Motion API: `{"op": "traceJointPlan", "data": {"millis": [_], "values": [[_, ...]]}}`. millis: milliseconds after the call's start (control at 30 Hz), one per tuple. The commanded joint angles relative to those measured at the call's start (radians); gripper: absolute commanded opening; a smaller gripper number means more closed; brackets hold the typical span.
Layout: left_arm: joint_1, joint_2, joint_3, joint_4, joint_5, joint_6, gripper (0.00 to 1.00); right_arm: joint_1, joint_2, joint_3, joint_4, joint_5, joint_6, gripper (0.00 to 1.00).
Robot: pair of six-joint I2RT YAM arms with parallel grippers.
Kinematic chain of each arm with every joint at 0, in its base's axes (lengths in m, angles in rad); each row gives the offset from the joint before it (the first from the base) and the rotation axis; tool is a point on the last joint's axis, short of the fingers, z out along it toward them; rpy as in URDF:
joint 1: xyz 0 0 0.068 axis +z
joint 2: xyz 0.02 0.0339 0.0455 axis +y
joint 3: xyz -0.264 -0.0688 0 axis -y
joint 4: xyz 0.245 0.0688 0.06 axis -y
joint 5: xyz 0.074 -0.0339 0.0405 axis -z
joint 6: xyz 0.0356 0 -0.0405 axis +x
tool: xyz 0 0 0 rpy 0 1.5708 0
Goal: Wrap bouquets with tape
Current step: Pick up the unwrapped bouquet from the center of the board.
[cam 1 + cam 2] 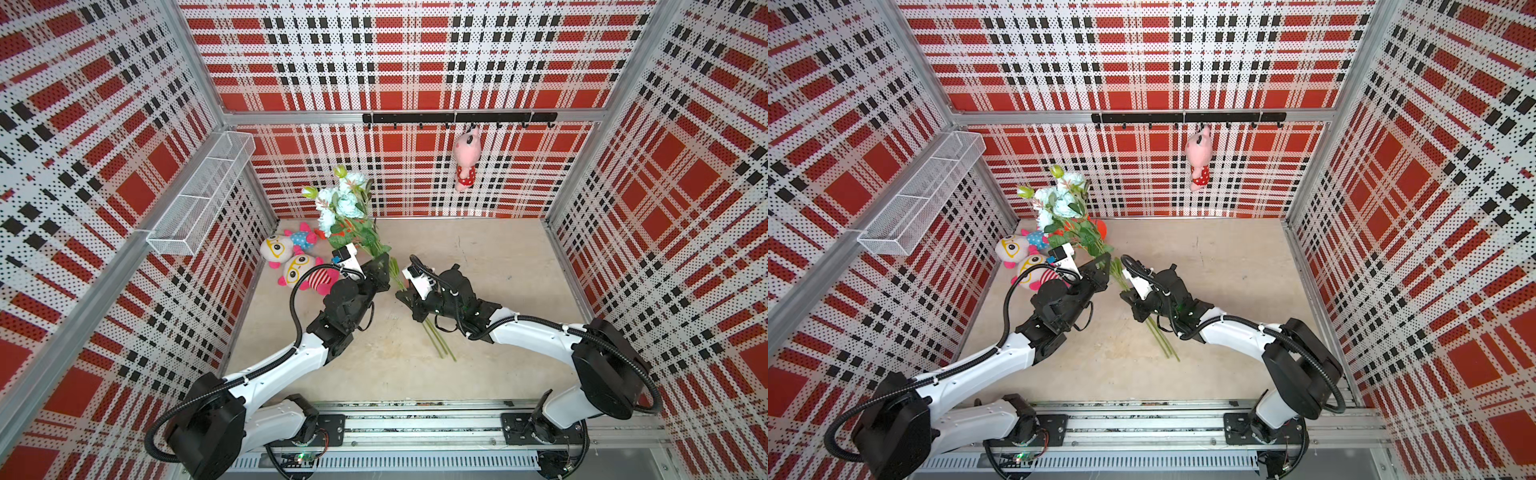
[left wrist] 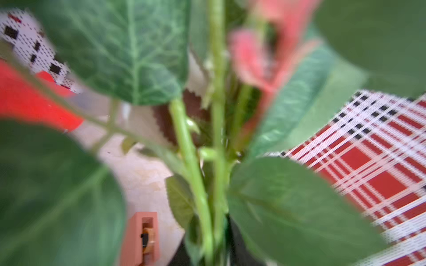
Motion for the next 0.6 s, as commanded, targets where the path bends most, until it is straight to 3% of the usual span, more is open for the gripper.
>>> {"op": "traceJointPlan", "data": {"millis": [0, 100, 200, 367, 567], "values": [[-0.001, -0.046, -0.035, 0.07, 0.0, -0.031, 0.56, -0.007, 0.011, 0.039, -0.038, 0.084, -0.023, 0.0], [0.011, -0.102, -0.092, 0.07, 0.014, -0.042, 0.81, -0.007, 0.014, 0.058, -0.08, 0.102, -0.054, 0.0], [0.029, -0.179, -0.148, 0.042, 0.045, -0.042, 1.0, -0.007, 0.024, 0.088, -0.149, 0.092, -0.119, 0.0], [0.073, -0.369, -0.206, -0.109, 0.06, -0.019, 0.98, -0.007, 0.057, 0.148, -0.317, 0.047, -0.302, 0.0], [0.155, -0.57, -0.161, -0.364, 0.003, 0.063, 0.98, -0.007, 0.164, 0.247, -0.548, 0.03, -0.537, 0.0]]}}
